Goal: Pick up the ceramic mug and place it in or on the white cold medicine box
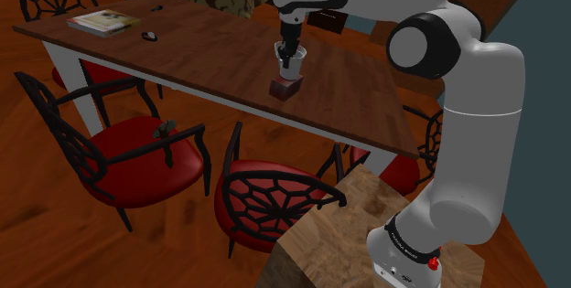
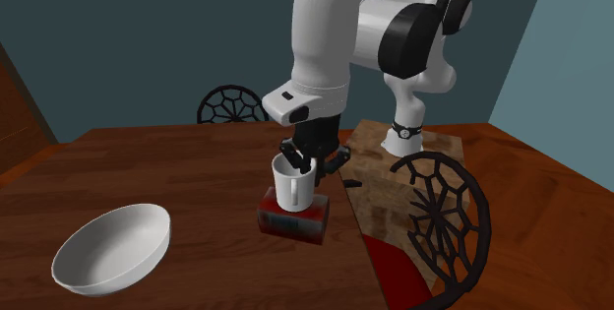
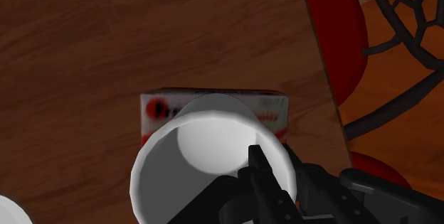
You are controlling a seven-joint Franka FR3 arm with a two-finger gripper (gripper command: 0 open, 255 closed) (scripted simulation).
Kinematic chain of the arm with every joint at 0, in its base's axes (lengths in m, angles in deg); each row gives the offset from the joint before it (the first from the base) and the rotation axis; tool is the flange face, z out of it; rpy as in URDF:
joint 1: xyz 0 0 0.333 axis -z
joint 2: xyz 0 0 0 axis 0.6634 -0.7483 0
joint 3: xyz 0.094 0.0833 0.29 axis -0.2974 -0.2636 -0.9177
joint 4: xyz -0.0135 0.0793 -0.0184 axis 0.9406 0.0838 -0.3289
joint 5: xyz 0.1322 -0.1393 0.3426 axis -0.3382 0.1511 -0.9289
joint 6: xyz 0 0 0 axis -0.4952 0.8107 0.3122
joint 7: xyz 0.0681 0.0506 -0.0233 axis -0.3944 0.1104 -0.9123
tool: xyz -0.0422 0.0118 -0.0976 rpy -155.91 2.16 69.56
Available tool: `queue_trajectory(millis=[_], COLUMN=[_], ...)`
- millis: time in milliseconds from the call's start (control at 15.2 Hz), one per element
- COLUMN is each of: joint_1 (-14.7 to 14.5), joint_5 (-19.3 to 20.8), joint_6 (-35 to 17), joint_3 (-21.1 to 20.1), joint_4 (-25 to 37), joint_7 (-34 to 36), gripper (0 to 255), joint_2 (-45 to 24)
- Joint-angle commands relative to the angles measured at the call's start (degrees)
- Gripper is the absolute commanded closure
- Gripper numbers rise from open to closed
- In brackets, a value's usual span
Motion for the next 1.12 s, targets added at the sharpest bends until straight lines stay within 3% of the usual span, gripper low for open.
queue_trajectory(millis=[0,132,198,528,792,1056], joint_1=[0.00,0.00,0.00,0.00,0.24,0.24], joint_5=[0.00,0.00,0.00,0.00,-0.14,-0.14], joint_6=[-0.03,-0.03,-0.03,-0.03,7.77,7.77], joint_3=[0.00,0.00,0.00,0.00,-0.03,-0.03], joint_4=[0.00,0.00,0.00,0.00,8.67,8.67], joint_7=[0.00,0.00,0.00,0.00,-0.04,-0.04], gripper=[255,255,0,0,0,0], joint_2=[0.00,0.00,0.00,0.00,-0.87,-0.87])
